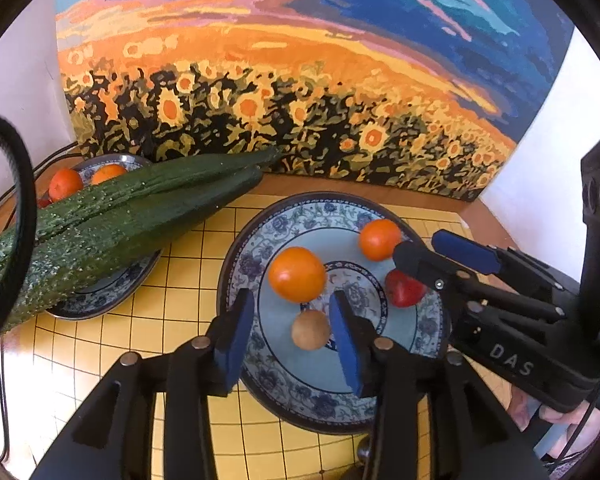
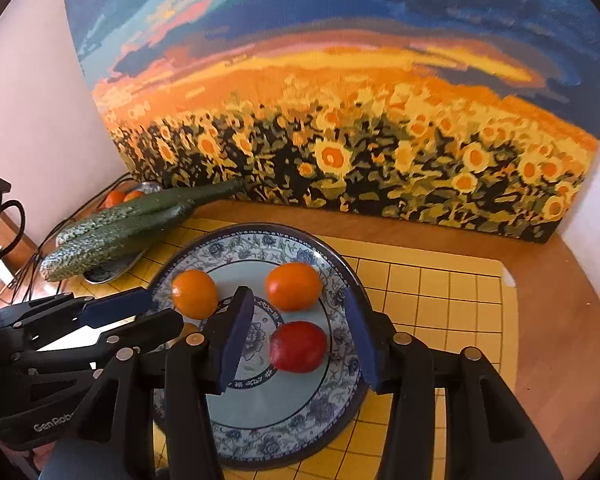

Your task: Organize fruits

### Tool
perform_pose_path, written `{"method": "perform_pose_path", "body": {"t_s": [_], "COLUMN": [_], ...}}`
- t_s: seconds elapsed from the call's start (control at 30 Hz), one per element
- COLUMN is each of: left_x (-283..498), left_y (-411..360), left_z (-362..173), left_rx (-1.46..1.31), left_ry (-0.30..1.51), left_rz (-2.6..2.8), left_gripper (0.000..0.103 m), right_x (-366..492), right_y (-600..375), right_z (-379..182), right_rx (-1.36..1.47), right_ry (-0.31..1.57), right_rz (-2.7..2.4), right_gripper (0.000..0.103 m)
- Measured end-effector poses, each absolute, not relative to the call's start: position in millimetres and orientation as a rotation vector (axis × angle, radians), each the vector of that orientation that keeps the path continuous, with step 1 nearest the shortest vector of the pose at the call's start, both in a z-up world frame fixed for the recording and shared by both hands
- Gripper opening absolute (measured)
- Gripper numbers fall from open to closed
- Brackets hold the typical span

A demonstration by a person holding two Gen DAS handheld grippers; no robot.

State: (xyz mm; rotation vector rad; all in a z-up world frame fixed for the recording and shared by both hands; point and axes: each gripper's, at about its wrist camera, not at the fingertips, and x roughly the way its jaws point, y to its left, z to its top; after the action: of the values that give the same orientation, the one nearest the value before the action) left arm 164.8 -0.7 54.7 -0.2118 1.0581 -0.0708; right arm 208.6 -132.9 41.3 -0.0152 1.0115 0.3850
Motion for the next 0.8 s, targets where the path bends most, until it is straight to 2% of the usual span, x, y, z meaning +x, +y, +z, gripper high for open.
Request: {"method": "perform_pose_path", "body": {"t_s": [0.8], "left_x": [113], "left_y": [13], "left_z": [87], "left_rx": [-0.218], "left_ry": [1.047], "left_rz": [-0.036], "left_gripper": [0.046], "right_x": [139], "right_y": [-153], "right_z": [88], "right_rx": [0.038], "right_ry": [0.979], "right_rz": [0.398], "right_gripper": [0.05]}}
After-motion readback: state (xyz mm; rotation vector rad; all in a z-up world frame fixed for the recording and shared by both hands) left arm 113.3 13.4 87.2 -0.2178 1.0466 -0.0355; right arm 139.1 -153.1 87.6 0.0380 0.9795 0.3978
